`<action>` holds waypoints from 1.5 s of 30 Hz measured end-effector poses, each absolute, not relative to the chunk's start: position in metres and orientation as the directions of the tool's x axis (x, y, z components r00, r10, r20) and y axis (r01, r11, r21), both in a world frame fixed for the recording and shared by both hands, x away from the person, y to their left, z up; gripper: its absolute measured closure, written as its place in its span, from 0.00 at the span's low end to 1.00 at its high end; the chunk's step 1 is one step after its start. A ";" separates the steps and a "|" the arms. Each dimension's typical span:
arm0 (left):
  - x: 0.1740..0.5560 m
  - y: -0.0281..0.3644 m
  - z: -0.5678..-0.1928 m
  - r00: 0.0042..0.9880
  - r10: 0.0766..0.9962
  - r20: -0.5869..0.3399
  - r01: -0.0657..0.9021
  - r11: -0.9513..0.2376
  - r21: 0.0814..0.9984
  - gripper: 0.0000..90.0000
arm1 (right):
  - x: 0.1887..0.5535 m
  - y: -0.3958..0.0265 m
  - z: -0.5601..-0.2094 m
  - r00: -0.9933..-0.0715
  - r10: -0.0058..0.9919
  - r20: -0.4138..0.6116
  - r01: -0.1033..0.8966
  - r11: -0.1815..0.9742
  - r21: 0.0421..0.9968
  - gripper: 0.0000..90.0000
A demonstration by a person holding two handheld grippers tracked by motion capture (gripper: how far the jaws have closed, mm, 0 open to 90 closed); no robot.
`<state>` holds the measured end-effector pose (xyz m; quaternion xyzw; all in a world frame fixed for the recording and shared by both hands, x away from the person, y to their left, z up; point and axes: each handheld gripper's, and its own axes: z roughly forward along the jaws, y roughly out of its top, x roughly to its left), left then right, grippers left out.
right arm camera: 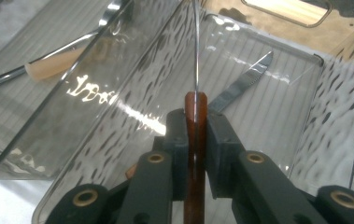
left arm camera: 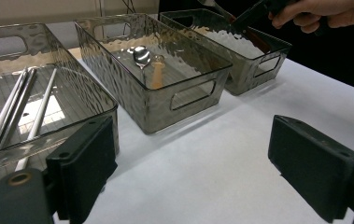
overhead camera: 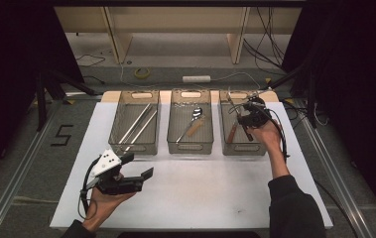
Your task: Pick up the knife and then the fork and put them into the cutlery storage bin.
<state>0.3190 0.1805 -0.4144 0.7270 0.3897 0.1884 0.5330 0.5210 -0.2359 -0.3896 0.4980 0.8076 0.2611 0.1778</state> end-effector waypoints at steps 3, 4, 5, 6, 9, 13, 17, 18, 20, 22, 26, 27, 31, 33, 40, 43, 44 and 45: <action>0.319 0.180 -0.414 0.625 0.768 -0.141 0.365 -0.129 0.922 0.16 | 0.522 -0.235 -0.394 -0.433 0.901 -0.024 0.721 0.363 0.590 0.90; 0.319 0.181 -0.414 0.626 0.767 -0.139 0.365 -0.131 0.922 0.16 | 0.522 -0.235 -0.396 -0.431 0.902 -0.022 0.724 0.361 0.588 0.90; 0.319 0.181 -0.414 0.626 0.767 -0.138 0.364 -0.131 0.922 0.16 | 0.522 -0.235 -0.398 -0.428 0.904 -0.019 0.727 0.357 0.586 0.90; 0.319 0.181 -0.414 0.626 0.767 -0.139 0.364 -0.131 0.922 0.16 | 0.522 -0.235 -0.399 -0.426 0.904 -0.017 0.730 0.355 0.584 0.90; 0.319 0.181 -0.414 0.626 0.767 -0.139 0.365 -0.130 0.922 0.16 | 0.522 -0.235 -0.403 -0.424 0.905 -0.016 0.736 0.355 0.577 0.90; 0.319 0.181 -0.414 0.625 0.768 -0.140 0.365 -0.129 0.922 0.16 | 0.523 -0.235 -0.405 -0.422 0.907 -0.012 0.739 0.351 0.574 0.90; 0.319 0.181 -0.414 0.626 0.767 -0.139 0.365 -0.131 0.922 0.16 | 0.523 -0.234 -0.406 -0.423 0.906 -0.009 0.744 0.353 0.568 0.90; 0.319 0.181 -0.414 0.626 0.768 -0.139 0.365 -0.131 0.922 0.16 | 0.523 -0.234 -0.407 -0.421 0.907 -0.009 0.746 0.352 0.565 0.90; 0.319 0.181 -0.414 0.625 0.768 -0.139 0.364 -0.130 0.922 0.16 | 0.523 -0.234 -0.409 -0.417 0.909 -0.007 0.751 0.349 0.560 0.90; 0.319 0.181 -0.414 0.626 0.767 -0.139 0.365 -0.130 0.922 0.16 | 0.523 -0.234 -0.410 -0.417 0.909 -0.004 0.755 0.349 0.555 0.90; 0.319 0.180 -0.414 0.625 0.768 -0.141 0.366 -0.128 0.922 0.16 | 0.523 -0.235 -0.413 -0.418 0.909 0.000 0.762 0.350 0.544 0.90; 0.319 0.181 -0.414 0.625 0.768 -0.139 0.365 -0.130 0.922 0.16 | 0.523 -0.235 -0.414 -0.419 0.908 -0.002 0.763 0.353 0.542 0.90; 0.319 0.181 -0.414 0.625 0.768 -0.141 0.367 -0.130 0.921 0.16 | 0.523 -0.237 -0.417 -0.414 0.910 0.002 0.770 0.349 0.533 0.90; 0.319 0.181 -0.414 0.626 0.767 -0.140 0.367 -0.131 0.921 0.16 | 0.524 -0.238 -0.418 -0.413 0.911 0.002 0.773 0.349 0.529 0.90; 0.319 0.180 -0.415 0.626 0.767 -0.140 0.367 -0.131 0.921 0.16 | 0.524 -0.236 -0.420 -0.411 0.912 0.011 0.784 0.347 0.514 0.90; 0.319 0.180 -0.414 0.625 0.768 -0.140 0.367 -0.131 0.921 0.16 | 0.525 -0.234 -0.422 -0.415 0.910 0.022 0.793 0.350 0.499 0.89; 0.319 0.180 -0.414 0.625 0.768 -0.139 0.367 -0.132 0.921 0.16 | 0.525 -0.233 -0.423 -0.418 0.908 0.022 0.793 0.353 0.498 0.87; 0.319 0.180 -0.415 0.625 0.768 -0.139 0.368 -0.132 0.920 0.16 | 0.525 -0.232 -0.422 -0.420 0.907 0.028 0.790 0.351 0.502 0.82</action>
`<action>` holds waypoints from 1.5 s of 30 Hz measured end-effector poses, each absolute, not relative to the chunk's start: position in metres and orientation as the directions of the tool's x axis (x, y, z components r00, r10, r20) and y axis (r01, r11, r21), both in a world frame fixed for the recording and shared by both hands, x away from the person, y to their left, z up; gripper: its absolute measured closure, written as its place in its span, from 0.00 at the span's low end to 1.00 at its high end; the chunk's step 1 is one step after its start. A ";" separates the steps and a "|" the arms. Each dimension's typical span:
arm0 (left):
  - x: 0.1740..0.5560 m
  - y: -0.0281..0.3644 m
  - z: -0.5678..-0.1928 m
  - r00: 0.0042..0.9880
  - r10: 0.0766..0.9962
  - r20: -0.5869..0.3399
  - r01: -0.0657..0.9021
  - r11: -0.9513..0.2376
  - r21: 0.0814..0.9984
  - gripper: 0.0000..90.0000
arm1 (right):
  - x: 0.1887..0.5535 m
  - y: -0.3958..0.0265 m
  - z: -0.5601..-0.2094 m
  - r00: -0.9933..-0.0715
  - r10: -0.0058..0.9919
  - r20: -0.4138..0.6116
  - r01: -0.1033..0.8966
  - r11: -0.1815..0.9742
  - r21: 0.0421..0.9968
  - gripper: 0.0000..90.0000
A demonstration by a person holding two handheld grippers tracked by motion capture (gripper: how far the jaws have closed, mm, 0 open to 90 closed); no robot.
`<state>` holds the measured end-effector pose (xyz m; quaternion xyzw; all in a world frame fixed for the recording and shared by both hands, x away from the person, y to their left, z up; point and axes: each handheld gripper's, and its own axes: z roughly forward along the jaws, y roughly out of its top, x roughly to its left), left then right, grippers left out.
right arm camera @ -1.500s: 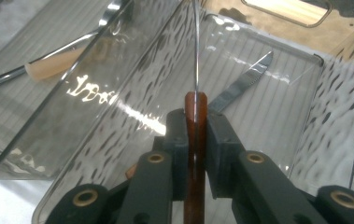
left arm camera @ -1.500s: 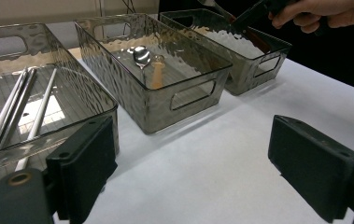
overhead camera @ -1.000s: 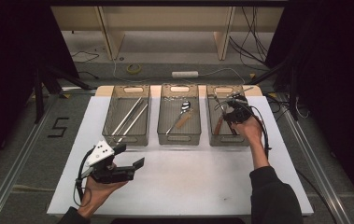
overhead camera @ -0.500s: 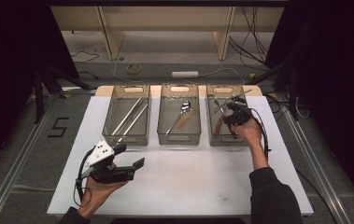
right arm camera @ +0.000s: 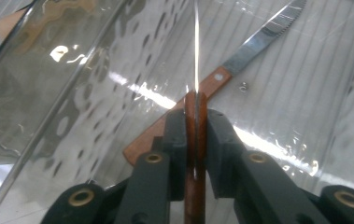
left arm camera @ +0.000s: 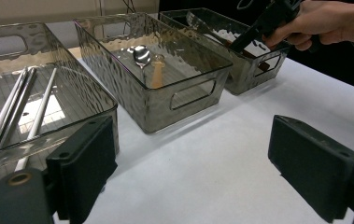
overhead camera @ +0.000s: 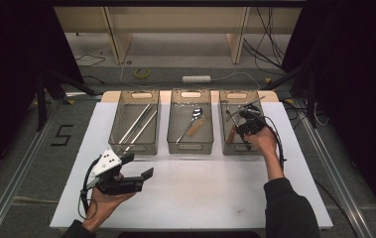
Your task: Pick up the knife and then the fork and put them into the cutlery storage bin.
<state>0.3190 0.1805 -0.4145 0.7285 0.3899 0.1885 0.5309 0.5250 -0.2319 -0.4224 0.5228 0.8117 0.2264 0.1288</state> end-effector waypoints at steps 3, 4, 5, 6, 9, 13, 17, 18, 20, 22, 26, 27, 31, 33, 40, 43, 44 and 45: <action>0.319 0.180 -0.414 0.625 0.768 -0.139 0.368 -0.132 0.920 0.16 | 0.524 -0.230 -0.420 -0.436 0.899 0.029 0.785 0.364 0.502 0.78; 0.319 0.180 -0.414 0.625 0.768 -0.139 0.367 -0.133 0.921 0.16 | 0.524 -0.229 -0.418 -0.435 0.900 0.031 0.783 0.362 0.506 0.78; 0.319 0.180 -0.414 0.625 0.768 -0.139 0.367 -0.132 0.921 0.16 | 0.524 -0.229 -0.417 -0.439 0.898 0.035 0.780 0.361 0.512 0.77; 0.319 0.180 -0.414 0.625 0.768 -0.139 0.367 -0.132 0.921 0.16 | 0.524 -0.230 -0.416 -0.440 0.897 0.035 0.778 0.362 0.514 0.76; 0.319 0.180 -0.414 0.625 0.768 -0.139 0.367 -0.132 0.921 0.16 | 0.522 -0.230 -0.414 -0.446 0.894 0.039 0.773 0.362 0.520 0.73; 0.319 0.180 -0.415 0.626 0.768 -0.136 0.368 -0.137 0.920 0.16 | 0.517 -0.230 -0.411 -0.453 0.890 0.046 0.764 0.361 0.534 0.67; 0.319 0.180 -0.414 0.627 0.767 -0.136 0.367 -0.138 0.920 0.16 | 0.512 -0.228 -0.405 -0.464 0.885 0.050 0.748 0.361 0.557 0.59; 0.319 0.180 -0.415 0.627 0.767 -0.136 0.368 -0.137 0.920 0.16 | 0.510 -0.227 -0.404 -0.467 0.883 0.044 0.740 0.364 0.565 0.58; 0.319 0.180 -0.415 0.625 0.768 -0.139 0.368 -0.132 0.920 0.16 | 0.507 -0.226 -0.400 -0.476 0.879 0.044 0.729 0.365 0.579 0.55; 0.319 0.180 -0.414 0.626 0.768 -0.136 0.368 -0.137 0.920 0.16 | 0.502 -0.224 -0.397 -0.487 0.872 0.048 0.715 0.367 0.595 0.53; 0.319 0.180 -0.415 0.627 0.767 -0.135 0.367 -0.138 0.920 0.16 | 0.494 -0.222 -0.392 -0.510 0.858 0.056 0.688 0.368 0.625 0.50; 0.319 0.180 -0.415 0.627 0.767 -0.136 0.367 -0.137 0.920 0.16 | 0.491 -0.221 -0.391 -0.511 0.857 0.064 0.689 0.364 0.627 0.49; 0.319 0.180 -0.415 0.626 0.768 -0.135 0.367 -0.137 0.920 0.16 | 0.483 -0.220 -0.388 -0.529 0.844 0.084 0.667 0.352 0.656 0.47; 0.319 0.180 -0.415 0.626 0.768 -0.135 0.367 -0.138 0.920 0.16 | 0.479 -0.219 -0.386 -0.536 0.838 0.098 0.659 0.343 0.669 0.46; 0.319 0.180 -0.415 0.628 0.767 -0.135 0.367 -0.139 0.920 0.16 | 0.466 -0.218 -0.382 -0.559 0.824 0.095 0.621 0.341 0.706 0.40; 0.319 0.180 -0.415 0.628 0.767 -0.135 0.367 -0.138 0.920 0.16 | 0.460 -0.217 -0.380 -0.570 0.816 0.093 0.604 0.339 0.722 0.39; 0.319 0.180 -0.415 0.628 0.767 -0.135 0.367 -0.138 0.920 0.16 | 0.458 -0.216 -0.380 -0.575 0.812 0.098 0.598 0.336 0.727 0.39; 0.319 0.180 -0.415 0.628 0.766 -0.135 0.367 -0.139 0.920 0.16 | 0.455 -0.216 -0.380 -0.577 0.810 0.106 0.597 0.330 0.731 0.39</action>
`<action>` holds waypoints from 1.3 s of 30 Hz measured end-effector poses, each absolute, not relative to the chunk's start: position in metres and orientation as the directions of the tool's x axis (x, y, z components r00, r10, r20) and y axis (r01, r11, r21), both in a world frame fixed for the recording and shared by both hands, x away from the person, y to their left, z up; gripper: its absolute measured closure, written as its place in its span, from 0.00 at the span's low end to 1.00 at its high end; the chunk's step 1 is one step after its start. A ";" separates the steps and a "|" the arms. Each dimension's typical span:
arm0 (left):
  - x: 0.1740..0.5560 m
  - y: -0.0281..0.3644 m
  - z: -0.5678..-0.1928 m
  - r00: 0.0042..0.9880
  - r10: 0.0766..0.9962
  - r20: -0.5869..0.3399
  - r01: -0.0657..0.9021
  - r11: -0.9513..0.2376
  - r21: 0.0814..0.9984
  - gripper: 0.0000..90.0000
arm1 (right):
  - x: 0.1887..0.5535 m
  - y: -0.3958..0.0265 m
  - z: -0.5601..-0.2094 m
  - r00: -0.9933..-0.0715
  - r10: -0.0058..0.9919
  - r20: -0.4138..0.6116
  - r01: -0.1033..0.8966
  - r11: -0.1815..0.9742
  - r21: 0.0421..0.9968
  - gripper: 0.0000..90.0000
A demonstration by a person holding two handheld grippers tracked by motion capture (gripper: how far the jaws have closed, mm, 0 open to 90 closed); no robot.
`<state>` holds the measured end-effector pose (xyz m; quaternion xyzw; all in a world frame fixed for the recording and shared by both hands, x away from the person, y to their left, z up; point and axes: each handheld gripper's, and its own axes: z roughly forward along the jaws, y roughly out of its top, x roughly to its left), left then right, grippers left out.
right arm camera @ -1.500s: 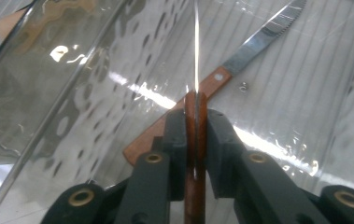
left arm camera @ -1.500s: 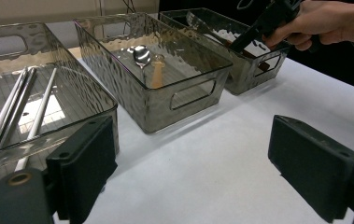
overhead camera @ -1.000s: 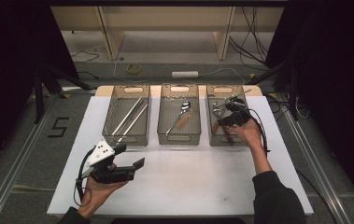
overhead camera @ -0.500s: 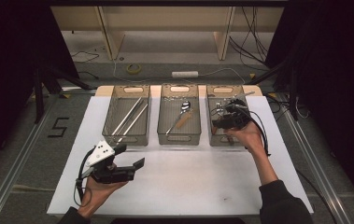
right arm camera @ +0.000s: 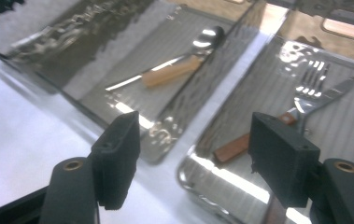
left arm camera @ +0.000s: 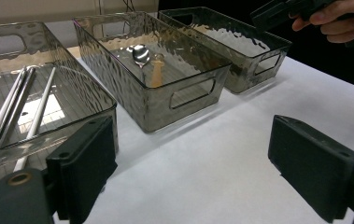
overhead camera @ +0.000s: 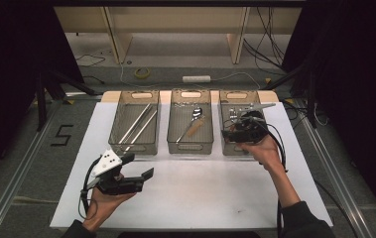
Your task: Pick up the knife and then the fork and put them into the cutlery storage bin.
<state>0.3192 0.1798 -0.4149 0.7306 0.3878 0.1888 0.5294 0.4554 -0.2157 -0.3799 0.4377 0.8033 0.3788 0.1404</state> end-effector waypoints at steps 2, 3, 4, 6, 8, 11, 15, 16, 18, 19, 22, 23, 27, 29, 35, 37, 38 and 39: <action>0.320 0.180 -0.415 0.629 0.766 -0.134 0.367 -0.140 0.920 0.16 | 0.451 -0.214 -0.380 -0.584 0.804 0.107 0.586 0.327 0.741 0.38; 0.319 0.180 -0.415 0.629 0.765 -0.135 0.368 -0.140 0.919 0.16 | 0.448 -0.213 -0.381 -0.588 0.802 0.104 0.579 0.328 0.746 0.38; 0.319 0.180 -0.415 0.629 0.765 -0.136 0.367 -0.139 0.920 0.16 | 0.446 -0.212 -0.381 -0.594 0.798 0.106 0.575 0.329 0.749 0.38; 0.319 0.180 -0.415 0.628 0.766 -0.136 0.367 -0.138 0.920 0.16 | 0.442 -0.210 -0.381 -0.600 0.793 0.108 0.568 0.328 0.755 0.37; 0.319 0.180 -0.415 0.629 0.765 -0.135 0.367 -0.140 0.920 0.16 | 0.437 -0.208 -0.381 -0.607 0.788 0.104 0.552 0.324 0.768 0.37; 0.320 0.180 -0.415 0.629 0.765 -0.136 0.368 -0.139 0.920 0.16 | 0.431 -0.205 -0.382 -0.617 0.780 0.102 0.536 0.322 0.780 0.35; 0.319 0.180 -0.415 0.630 0.764 -0.138 0.368 -0.137 0.920 0.16 | 0.424 -0.204 -0.384 -0.624 0.774 0.107 0.523 0.311 0.794 0.35; 0.319 0.180 -0.415 0.630 0.764 -0.138 0.368 -0.137 0.920 0.16 | 0.422 -0.204 -0.384 -0.626 0.772 0.110 0.518 0.306 0.799 0.34; 0.319 0.180 -0.415 0.630 0.764 -0.140 0.369 -0.136 0.919 0.16 | 0.418 -0.204 -0.385 -0.630 0.768 0.113 0.512 0.301 0.805 0.34; 0.319 0.180 -0.415 0.630 0.764 -0.140 0.369 -0.136 0.919 0.16 | 0.416 -0.204 -0.386 -0.635 0.764 0.114 0.508 0.301 0.807 0.33; 0.319 0.180 -0.415 0.630 0.764 -0.139 0.369 -0.137 0.919 0.16 | 0.411 -0.204 -0.388 -0.640 0.759 0.122 0.501 0.291 0.815 0.33; 0.319 0.180 -0.415 0.630 0.764 -0.140 0.370 -0.137 0.919 0.16 | 0.409 -0.204 -0.388 -0.641 0.757 0.126 0.499 0.286 0.818 0.33; 0.320 0.180 -0.415 0.628 0.765 -0.144 0.371 -0.133 0.919 0.16 | 0.402 -0.205 -0.390 -0.655 0.745 0.129 0.485 0.283 0.828 0.32; 0.320 0.180 -0.415 0.628 0.765 -0.147 0.373 -0.129 0.919 0.16 | 0.398 -0.206 -0.391 -0.660 0.740 0.133 0.478 0.276 0.834 0.31; 0.320 0.179 -0.415 0.628 0.764 -0.147 0.373 -0.130 0.919 0.16 | 0.386 -0.214 -0.395 -0.669 0.729 0.146 0.461 0.252 0.851 0.29; 0.320 0.179 -0.414 0.629 0.764 -0.145 0.373 -0.133 0.918 0.16 | 0.382 -0.217 -0.397 -0.671 0.726 0.152 0.462 0.249 0.851 0.28; 0.320 0.179 -0.414 0.629 0.764 -0.143 0.373 -0.135 0.918 0.16 | 0.380 -0.218 -0.399 -0.671 0.726 0.148 0.456 0.248 0.855 0.28; 0.320 0.179 -0.415 0.630 0.764 -0.142 0.372 -0.136 0.918 0.16 | 0.378 -0.219 -0.400 -0.672 0.726 0.148 0.454 0.246 0.856 0.28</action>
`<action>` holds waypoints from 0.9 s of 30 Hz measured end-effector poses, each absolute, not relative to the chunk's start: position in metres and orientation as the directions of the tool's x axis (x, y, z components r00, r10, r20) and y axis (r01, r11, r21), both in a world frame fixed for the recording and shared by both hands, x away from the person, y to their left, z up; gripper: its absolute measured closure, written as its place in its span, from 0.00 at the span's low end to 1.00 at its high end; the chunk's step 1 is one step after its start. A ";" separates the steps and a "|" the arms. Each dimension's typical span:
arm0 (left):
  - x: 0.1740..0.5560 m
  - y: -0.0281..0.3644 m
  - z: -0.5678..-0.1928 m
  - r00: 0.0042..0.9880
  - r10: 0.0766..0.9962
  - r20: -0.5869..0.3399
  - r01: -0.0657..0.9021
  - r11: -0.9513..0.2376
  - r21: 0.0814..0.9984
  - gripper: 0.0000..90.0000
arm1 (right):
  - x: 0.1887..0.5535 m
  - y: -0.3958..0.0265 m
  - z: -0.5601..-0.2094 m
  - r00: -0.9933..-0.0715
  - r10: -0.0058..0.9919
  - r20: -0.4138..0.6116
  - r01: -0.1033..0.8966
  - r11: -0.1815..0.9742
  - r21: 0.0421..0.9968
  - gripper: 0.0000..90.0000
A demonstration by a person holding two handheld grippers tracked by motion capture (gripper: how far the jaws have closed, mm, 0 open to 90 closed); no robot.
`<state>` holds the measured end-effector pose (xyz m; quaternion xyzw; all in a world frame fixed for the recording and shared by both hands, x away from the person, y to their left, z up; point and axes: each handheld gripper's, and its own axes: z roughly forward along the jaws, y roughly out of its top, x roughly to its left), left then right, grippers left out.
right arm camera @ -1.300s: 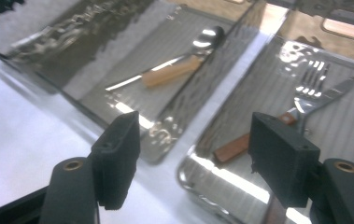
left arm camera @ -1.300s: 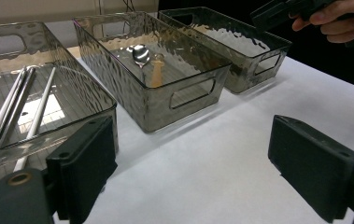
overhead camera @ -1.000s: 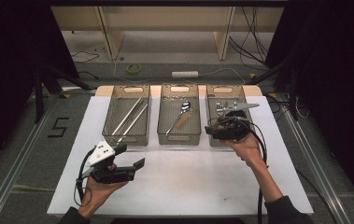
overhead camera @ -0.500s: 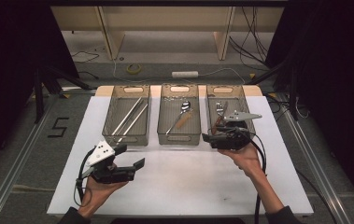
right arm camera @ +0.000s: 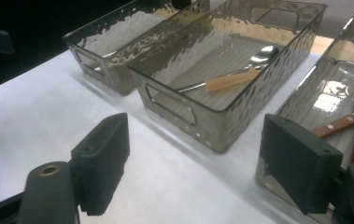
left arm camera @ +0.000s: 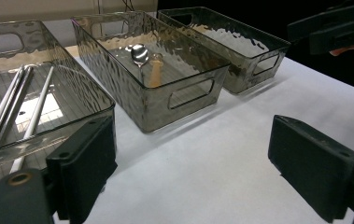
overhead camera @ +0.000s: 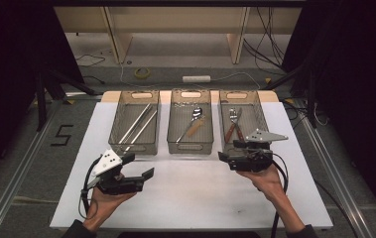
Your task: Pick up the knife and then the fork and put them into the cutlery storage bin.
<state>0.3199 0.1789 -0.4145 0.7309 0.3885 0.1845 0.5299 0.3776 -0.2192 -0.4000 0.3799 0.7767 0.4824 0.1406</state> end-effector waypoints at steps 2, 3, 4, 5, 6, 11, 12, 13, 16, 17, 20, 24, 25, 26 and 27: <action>0.320 0.179 -0.414 0.631 0.762 -0.144 0.373 -0.136 0.918 0.16 | 0.374 -0.222 -0.402 -0.673 0.724 0.152 0.454 0.242 0.858 0.27; 0.320 0.178 -0.414 0.632 0.761 -0.145 0.373 -0.136 0.918 0.16 | 0.372 -0.223 -0.403 -0.673 0.725 0.150 0.448 0.238 0.862 0.27; 0.320 0.178 -0.414 0.634 0.759 -0.144 0.373 -0.138 0.918 0.16 | 0.369 -0.225 -0.403 -0.673 0.725 0.147 0.443 0.236 0.865 0.27; 0.321 0.178 -0.414 0.634 0.760 -0.144 0.373 -0.137 0.918 0.16 | 0.367 -0.226 -0.404 -0.670 0.726 0.156 0.448 0.228 0.864 0.26; 0.321 0.178 -0.415 0.634 0.759 -0.149 0.377 -0.135 0.916 0.16 | 0.365 -0.228 -0.405 -0.669 0.727 0.156 0.446 0.224 0.866 0.26; 0.319 0.178 -0.415 0.636 0.757 -0.148 0.376 -0.136 0.917 0.16 | 0.355 -0.236 -0.410 -0.666 0.725 0.174 0.442 0.196 0.875 0.26; 0.318 0.179 -0.415 0.638 0.756 -0.146 0.374 -0.138 0.917 0.16 | 0.353 -0.237 -0.412 -0.668 0.723 0.174 0.440 0.196 0.876 0.25; 0.318 0.179 -0.415 0.637 0.757 -0.145 0.373 -0.139 0.917 0.16 | 0.351 -0.237 -0.413 -0.669 0.723 0.171 0.439 0.199 0.876 0.25; 0.318 0.180 -0.415 0.637 0.757 -0.148 0.375 -0.136 0.917 0.16 | 0.346 -0.237 -0.415 -0.671 0.723 0.167 0.435 0.201 0.878 0.24; 0.318 0.180 -0.415 0.637 0.756 -0.149 0.375 -0.136 0.917 0.16 | 0.344 -0.237 -0.416 -0.671 0.723 0.164 0.429 0.198 0.881 0.24; 0.318 0.179 -0.415 0.640 0.754 -0.148 0.375 -0.138 0.917 0.16 | 0.338 -0.238 -0.417 -0.669 0.726 0.161 0.417 0.186 0.890 0.24; 0.318 0.179 -0.415 0.642 0.753 -0.148 0.377 -0.141 0.915 0.16 | 0.333 -0.239 -0.419 -0.665 0.726 0.174 0.419 0.170 0.892 0.24; 0.318 0.179 -0.415 0.643 0.752 -0.147 0.376 -0.143 0.916 0.16 | 0.332 -0.239 -0.420 -0.667 0.725 0.171 0.416 0.172 0.893 0.24; 0.318 0.179 -0.415 0.643 0.752 -0.147 0.376 -0.143 0.916 0.16 | 0.332 -0.240 -0.420 -0.667 0.725 0.172 0.417 0.172 0.892 0.24; 0.318 0.179 -0.415 0.642 0.752 -0.148 0.377 -0.142 0.915 0.16 | 0.330 -0.240 -0.420 -0.665 0.726 0.173 0.420 0.172 0.891 0.24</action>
